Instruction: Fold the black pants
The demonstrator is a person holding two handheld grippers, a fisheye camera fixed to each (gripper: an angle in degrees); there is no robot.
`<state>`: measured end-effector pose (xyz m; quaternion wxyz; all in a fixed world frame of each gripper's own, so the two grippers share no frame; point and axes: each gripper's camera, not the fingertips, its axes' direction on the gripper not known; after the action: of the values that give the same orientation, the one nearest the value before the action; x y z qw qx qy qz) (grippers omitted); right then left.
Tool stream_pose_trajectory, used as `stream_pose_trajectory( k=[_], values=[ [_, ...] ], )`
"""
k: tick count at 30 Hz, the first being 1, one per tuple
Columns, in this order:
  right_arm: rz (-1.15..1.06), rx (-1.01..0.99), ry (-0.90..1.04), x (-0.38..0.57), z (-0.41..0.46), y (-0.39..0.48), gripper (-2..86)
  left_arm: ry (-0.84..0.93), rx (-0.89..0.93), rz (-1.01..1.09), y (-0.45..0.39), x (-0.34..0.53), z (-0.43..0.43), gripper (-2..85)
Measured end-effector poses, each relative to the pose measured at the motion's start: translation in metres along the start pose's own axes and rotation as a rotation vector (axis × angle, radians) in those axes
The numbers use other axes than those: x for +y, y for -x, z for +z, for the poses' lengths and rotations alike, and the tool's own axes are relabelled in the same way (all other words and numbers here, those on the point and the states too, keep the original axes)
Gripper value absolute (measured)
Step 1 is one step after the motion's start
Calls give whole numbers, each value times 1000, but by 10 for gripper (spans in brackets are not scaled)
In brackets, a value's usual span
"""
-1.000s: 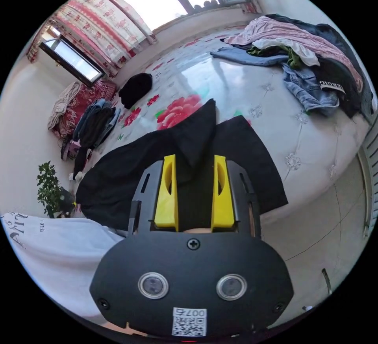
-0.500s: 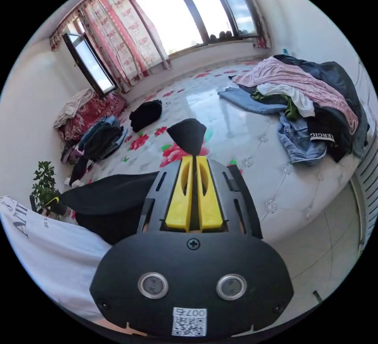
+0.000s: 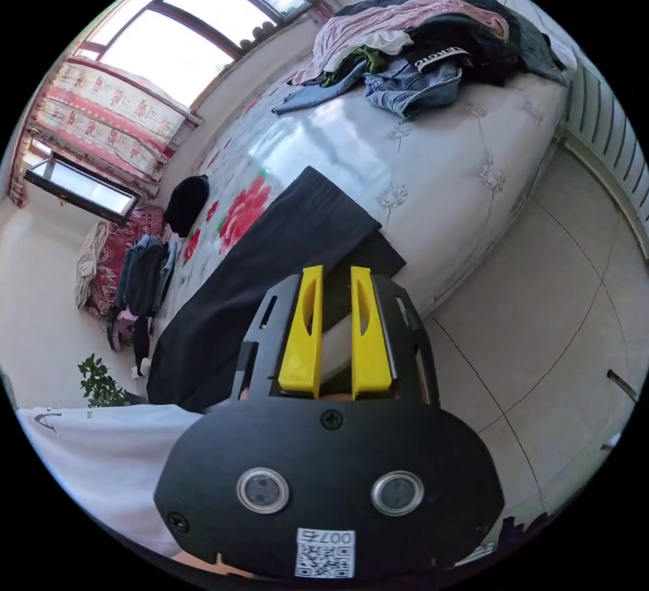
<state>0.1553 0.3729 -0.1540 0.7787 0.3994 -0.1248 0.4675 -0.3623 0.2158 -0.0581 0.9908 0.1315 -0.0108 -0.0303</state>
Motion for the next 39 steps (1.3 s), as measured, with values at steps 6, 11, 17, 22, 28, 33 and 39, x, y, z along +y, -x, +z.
stream_pose_trajectory(
  k=[6, 11, 17, 22, 28, 33, 39],
  values=[
    [20, 73, 46, -22, 4, 6, 39, -19, 17, -8, -7, -4, -10, -10],
    [31, 72, 52, -30, -6, 6, 10, -25, 20, -1, -14, -8, -15, -10],
    [-81, -51, -88, -28, -64, 24, -2, -86, -2, 36, -25, -14, -48, -10],
    [-144, 10, -147, -4, -98, 27, -2, -63, -49, 42, -30, -9, -52, -10],
    [10, 109, 63, 22, -53, -29, -3, 88, -54, 26, -43, -5, 19, -10],
    [57, 47, 26, 27, -60, -45, -3, 154, -86, 121, -49, -17, 20, -9],
    [96, -20, 14, 20, -64, -60, -3, 121, -23, -10, -31, -17, 23, -9]
  ],
)
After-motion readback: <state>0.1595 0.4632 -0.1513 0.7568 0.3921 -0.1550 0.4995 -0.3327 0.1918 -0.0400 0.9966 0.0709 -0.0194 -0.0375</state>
